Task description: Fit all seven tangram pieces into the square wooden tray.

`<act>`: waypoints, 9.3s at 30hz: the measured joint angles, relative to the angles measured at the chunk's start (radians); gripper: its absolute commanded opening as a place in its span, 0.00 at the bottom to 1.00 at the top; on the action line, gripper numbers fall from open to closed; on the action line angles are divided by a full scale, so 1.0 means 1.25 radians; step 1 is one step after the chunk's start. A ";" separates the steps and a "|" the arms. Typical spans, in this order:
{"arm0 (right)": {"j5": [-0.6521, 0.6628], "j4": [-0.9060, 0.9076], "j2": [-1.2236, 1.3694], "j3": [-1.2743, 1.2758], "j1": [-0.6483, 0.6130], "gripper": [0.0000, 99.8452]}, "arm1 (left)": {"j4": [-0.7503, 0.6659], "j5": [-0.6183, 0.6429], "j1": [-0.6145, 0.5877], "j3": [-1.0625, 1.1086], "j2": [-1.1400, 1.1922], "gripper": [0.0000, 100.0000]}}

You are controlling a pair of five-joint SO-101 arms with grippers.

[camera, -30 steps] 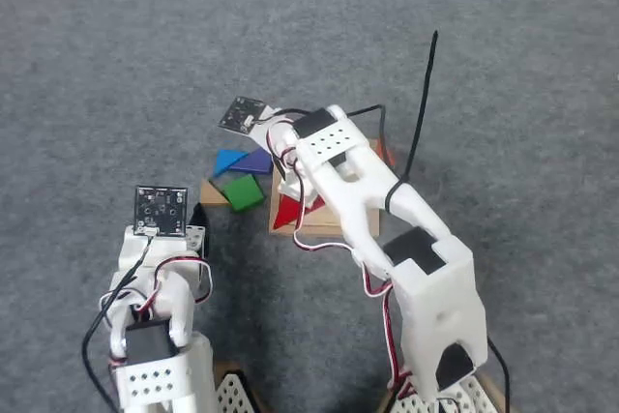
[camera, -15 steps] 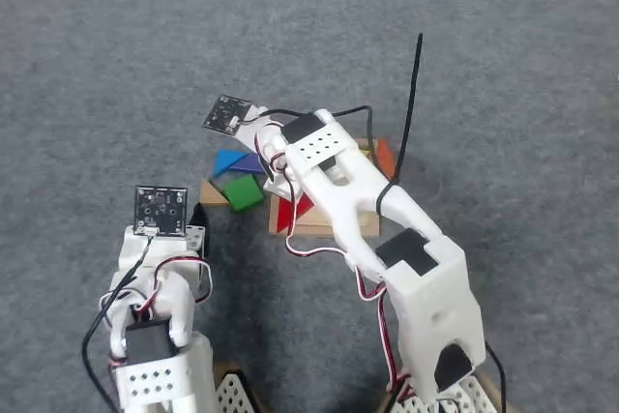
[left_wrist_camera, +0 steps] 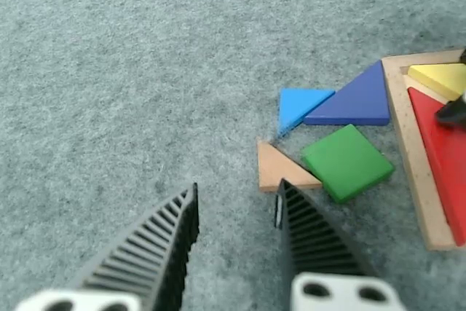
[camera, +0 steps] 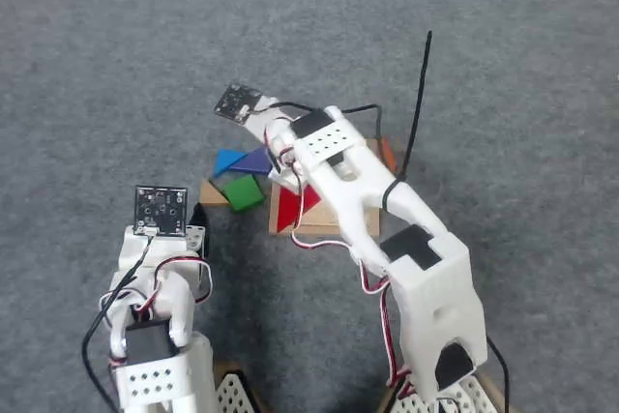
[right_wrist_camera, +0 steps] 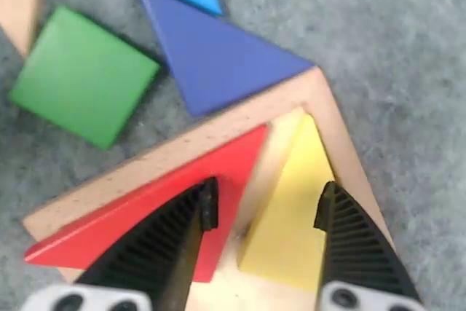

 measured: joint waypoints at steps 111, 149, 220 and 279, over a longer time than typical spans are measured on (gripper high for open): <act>-0.047 -0.032 -0.293 0.500 0.103 0.22 | 0.000 0.000 0.000 0.000 0.000 0.16; -0.010 0.000 -0.180 0.324 0.117 0.23 | 0.000 0.000 0.000 0.000 0.000 0.16; -0.117 0.020 -0.104 0.196 0.457 0.19 | 0.000 0.000 0.000 0.000 0.000 0.16; -0.582 0.250 -0.107 0.086 0.169 0.03 | 0.000 0.000 0.000 0.000 0.000 0.16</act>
